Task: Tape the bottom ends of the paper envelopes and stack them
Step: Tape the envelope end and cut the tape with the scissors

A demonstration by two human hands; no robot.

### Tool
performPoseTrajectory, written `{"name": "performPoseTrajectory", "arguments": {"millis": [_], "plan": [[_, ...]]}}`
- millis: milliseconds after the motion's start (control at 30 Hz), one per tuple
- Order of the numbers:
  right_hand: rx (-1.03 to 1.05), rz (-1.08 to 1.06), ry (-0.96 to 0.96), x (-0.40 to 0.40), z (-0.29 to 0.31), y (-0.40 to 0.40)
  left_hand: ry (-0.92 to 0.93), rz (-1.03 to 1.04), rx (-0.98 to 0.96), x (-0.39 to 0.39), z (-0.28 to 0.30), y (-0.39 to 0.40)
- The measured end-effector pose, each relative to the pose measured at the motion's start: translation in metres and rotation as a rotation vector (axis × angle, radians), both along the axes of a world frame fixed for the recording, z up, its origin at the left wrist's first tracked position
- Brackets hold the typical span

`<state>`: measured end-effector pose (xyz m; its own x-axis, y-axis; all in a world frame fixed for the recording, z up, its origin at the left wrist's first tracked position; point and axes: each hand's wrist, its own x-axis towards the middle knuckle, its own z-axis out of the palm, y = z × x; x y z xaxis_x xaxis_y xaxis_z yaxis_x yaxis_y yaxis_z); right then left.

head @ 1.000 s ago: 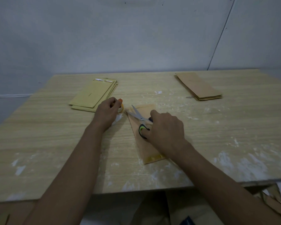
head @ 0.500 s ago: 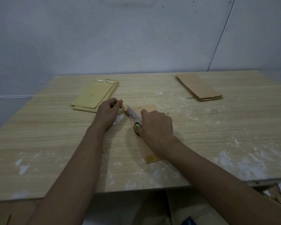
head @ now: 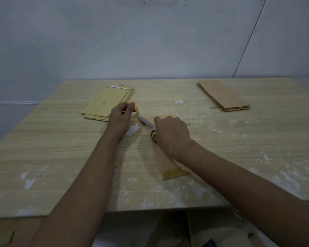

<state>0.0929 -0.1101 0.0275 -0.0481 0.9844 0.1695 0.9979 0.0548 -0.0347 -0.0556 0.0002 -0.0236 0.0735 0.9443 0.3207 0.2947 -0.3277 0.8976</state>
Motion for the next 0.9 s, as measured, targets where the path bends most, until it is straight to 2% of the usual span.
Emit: {"name": "performPoseTrajectory", "arguments": {"millis": [233, 400, 733, 900], "plan": [[0.017, -0.005, 0.125, 0.008, -0.014, 0.008, -0.072, 0.048, 0.036, 0.003, 0.003, 0.004], [0.101, 0.002, 0.260, 0.012, -0.022, 0.008, -0.058, 0.087, 0.077, 0.002, 0.001, 0.008], [0.186, -0.321, 0.408, 0.084, -0.020, 0.048, -0.083, 0.023, 0.114, 0.025, 0.005, 0.018], [0.194, -0.315, 0.604, 0.111, -0.026, 0.076, -0.001, 0.047, 0.122, 0.053, 0.008, 0.038]]}}
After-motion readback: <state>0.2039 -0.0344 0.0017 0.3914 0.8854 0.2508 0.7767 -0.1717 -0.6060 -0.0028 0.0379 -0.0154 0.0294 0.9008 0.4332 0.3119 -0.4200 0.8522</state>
